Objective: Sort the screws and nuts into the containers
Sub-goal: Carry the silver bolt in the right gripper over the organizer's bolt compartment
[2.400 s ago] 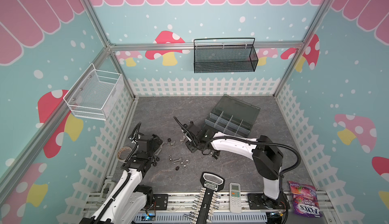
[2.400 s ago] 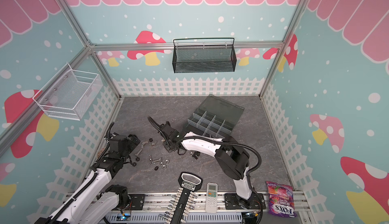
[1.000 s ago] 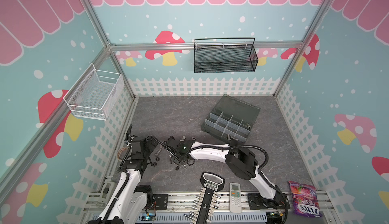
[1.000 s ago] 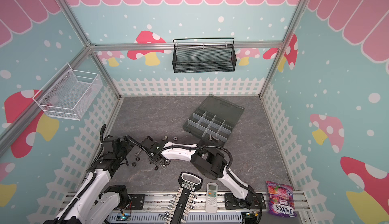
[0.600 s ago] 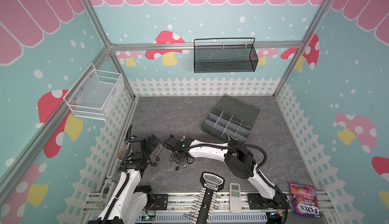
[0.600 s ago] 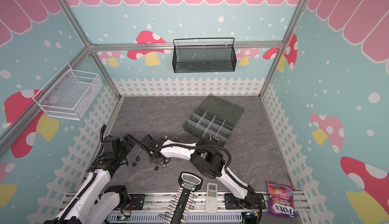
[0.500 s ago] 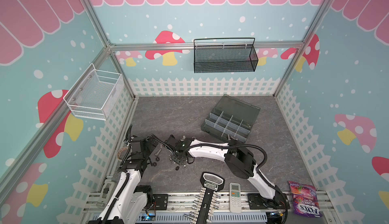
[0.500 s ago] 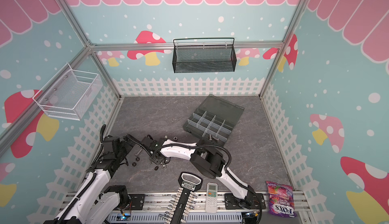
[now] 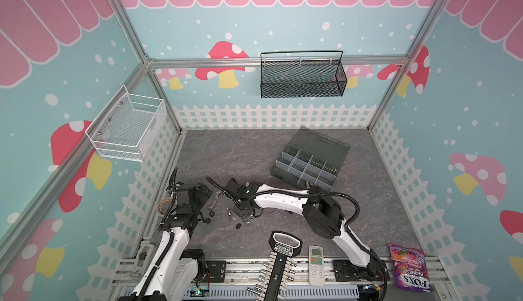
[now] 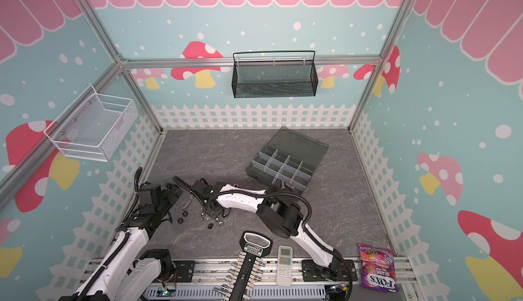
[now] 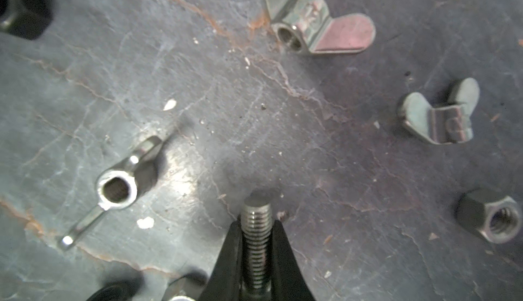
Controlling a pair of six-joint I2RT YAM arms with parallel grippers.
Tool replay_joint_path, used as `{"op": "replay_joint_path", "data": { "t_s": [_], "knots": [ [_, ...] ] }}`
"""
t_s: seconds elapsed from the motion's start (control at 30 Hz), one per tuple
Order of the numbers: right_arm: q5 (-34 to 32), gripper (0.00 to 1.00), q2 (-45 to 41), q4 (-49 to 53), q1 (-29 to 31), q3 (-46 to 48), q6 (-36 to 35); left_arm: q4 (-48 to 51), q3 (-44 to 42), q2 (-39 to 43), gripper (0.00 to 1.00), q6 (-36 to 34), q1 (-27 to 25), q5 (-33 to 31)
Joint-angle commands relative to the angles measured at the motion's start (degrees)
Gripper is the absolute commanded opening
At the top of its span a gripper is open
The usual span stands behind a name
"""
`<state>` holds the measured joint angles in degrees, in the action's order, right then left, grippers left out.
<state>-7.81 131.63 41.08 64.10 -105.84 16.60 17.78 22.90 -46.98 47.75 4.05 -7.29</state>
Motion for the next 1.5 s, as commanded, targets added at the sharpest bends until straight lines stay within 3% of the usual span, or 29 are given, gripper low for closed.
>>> {"op": "replay_joint_path", "data": {
  "t_s": [0.0, 0.5, 1.0, 1.47],
  "knots": [
    [-1.5, 0.0, 0.87, 2.16, -0.61, -0.86, 0.71, 0.43, 0.31, 0.23, 1.0, 0.33, 0.37, -0.63],
    [-7.95, 0.0, -9.57, -0.32, -5.12, 5.95, 3.92, 0.75, 0.23, 0.84, 1.0, -0.11, 0.38, -0.78],
    [-16.53, 0.0, -25.73, -0.8, -15.35, 22.6, 6.29, 0.45, -0.01, 0.75, 1.0, 0.17, 0.42, -0.73],
    [-19.23, 0.0, -35.59, -0.97, -25.28, 34.58, 6.8, 0.17, 0.04, 0.4, 1.0, 0.51, 0.42, -0.27]
  ]
}}
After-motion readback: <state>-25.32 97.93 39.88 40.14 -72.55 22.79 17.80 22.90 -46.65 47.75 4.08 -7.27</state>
